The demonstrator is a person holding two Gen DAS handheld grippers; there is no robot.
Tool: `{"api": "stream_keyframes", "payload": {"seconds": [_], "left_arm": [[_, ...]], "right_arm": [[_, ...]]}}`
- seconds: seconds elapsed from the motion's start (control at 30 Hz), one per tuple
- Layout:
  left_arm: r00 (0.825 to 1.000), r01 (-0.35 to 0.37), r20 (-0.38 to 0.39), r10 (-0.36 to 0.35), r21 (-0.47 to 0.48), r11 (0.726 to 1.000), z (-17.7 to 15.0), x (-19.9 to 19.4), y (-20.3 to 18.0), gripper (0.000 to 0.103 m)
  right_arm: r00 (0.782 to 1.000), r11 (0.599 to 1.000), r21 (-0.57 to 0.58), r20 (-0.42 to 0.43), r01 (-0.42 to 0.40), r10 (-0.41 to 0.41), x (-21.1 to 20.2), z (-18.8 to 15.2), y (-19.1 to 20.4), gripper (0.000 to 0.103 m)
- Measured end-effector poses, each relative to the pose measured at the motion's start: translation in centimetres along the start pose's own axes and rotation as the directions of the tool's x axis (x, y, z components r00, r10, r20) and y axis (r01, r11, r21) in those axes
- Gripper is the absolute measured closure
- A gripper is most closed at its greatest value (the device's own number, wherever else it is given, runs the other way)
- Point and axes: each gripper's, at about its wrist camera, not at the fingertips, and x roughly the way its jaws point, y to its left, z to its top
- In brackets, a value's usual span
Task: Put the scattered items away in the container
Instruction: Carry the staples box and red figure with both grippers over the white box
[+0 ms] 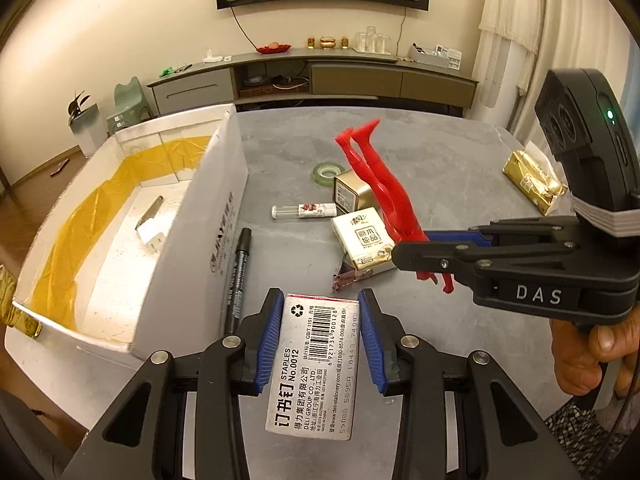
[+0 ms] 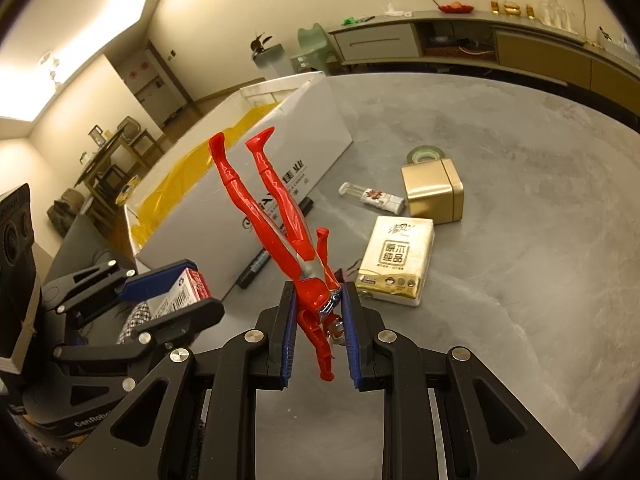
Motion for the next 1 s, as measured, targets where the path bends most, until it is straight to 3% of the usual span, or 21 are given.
{"api": "stream_keyframes", "payload": {"seconds": [0.5,0.73,1.0], "left_arm": [[0.998,-0.021,0.054,0.022,-0.019,1.000,0.1,-4.1,0.4,0.064],[0.996,0.015,0.089,-0.011,-0.039,0.999,0.5,-5.4,1.8,0.064],[0.990,0.064,0.131,-0.051,-0.094,0.994,0.9,-5.8,6.0,0.064]], "right_arm": [[0.999,0.999,-0.028,0.049,-0.015,0.017,-2.4,0.1,2.9,0.080],[0.998,1.000,-0.012,0.066,-0.018,0.019,-3.1,0.3,3.9,0.080],[0.999,1.000,0.030,0.040,-0.006,0.005,-0.8,0.6,4.7,0.080]]}}
